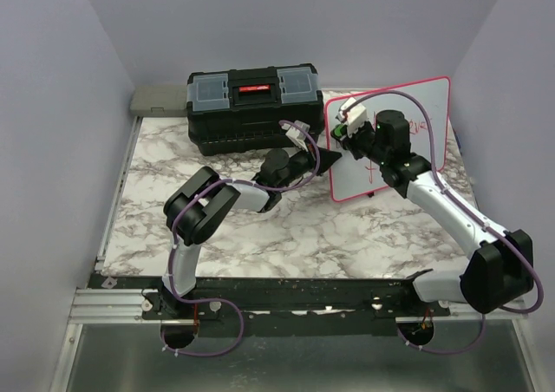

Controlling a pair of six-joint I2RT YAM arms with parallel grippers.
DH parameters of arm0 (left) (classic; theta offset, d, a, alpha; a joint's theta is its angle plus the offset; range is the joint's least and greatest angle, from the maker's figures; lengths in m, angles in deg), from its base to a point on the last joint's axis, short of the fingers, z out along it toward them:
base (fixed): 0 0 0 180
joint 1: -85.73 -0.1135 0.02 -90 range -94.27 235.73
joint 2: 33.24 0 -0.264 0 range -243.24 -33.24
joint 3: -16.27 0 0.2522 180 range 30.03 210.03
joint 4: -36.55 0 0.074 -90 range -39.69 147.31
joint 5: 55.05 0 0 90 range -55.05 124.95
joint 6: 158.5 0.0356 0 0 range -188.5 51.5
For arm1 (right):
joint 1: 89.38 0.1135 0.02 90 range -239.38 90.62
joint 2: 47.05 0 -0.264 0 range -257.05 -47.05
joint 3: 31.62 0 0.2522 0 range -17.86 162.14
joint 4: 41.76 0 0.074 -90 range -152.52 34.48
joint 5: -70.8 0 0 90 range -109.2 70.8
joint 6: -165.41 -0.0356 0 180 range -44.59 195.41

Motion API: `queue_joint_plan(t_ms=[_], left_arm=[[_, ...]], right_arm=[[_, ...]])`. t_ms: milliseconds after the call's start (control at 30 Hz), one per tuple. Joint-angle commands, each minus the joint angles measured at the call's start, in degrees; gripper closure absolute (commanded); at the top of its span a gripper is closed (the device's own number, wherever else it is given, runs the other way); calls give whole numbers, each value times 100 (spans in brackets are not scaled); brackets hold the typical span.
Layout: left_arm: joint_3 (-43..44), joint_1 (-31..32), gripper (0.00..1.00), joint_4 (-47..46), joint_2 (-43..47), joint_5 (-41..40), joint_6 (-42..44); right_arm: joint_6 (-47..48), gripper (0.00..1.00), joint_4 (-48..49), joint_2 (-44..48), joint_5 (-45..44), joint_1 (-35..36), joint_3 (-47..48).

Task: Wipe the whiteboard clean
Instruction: Erase the whiteboard at the whiteboard stand.

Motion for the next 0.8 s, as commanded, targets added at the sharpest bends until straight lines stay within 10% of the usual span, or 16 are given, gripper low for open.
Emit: queue_joint_plan(t_ms=[0,200,467,767], left_arm=[[-4,41,100,563,131,-83,723],[10,65,100,590,122,-86,723],[-33,111,100,597,109,-122,732],[26,118,100,595,80,-100,728]], right_arm=[[833,99,-819,205,543,26,-35],[876,99,-967,142,869,42,-121],[-183,99,1268,203,-776,44,-200],[775,100,-738,-238,364,48,233]])
